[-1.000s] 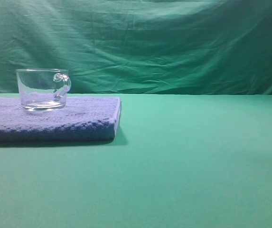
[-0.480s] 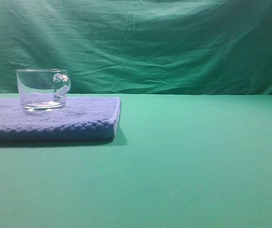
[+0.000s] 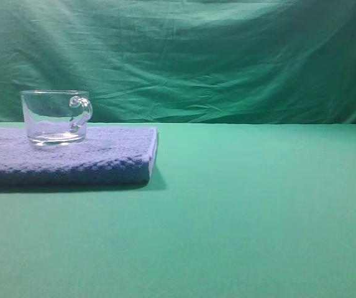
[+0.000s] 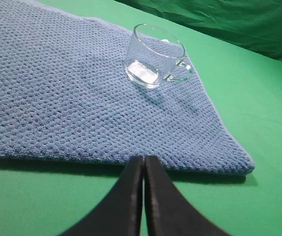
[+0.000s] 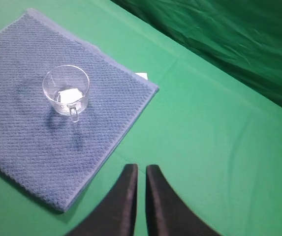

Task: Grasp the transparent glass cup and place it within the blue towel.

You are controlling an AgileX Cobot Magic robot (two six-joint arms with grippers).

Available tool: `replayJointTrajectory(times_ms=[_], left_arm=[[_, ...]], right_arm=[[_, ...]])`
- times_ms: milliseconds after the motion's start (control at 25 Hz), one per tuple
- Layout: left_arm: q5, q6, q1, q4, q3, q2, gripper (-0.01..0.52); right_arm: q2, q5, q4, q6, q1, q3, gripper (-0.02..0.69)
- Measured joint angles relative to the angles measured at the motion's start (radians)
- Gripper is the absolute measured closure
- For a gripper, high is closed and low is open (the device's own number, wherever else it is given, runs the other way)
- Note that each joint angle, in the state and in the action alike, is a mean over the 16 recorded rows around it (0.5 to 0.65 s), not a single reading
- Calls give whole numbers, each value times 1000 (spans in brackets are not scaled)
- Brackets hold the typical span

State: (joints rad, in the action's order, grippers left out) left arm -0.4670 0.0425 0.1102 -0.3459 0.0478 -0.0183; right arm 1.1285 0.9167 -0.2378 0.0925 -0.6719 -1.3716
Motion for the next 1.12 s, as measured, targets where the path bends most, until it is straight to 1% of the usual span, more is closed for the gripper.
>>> replayJointTrajectory(times_ms=[480, 720, 920, 1120], left_arm=[[0, 0, 0, 0, 0, 0, 514], [0, 0, 0, 0, 0, 0, 514], [0, 0, 0, 0, 0, 0, 514], [0, 0, 0, 0, 0, 0, 514]], right_arm=[[-369, -360, 78, 2, 317, 498, 610], [-573, -521, 96, 3, 444, 746, 610], [-751, -620, 99, 3, 533, 935, 610], [-923, -680, 100, 4, 604, 1098, 610]])
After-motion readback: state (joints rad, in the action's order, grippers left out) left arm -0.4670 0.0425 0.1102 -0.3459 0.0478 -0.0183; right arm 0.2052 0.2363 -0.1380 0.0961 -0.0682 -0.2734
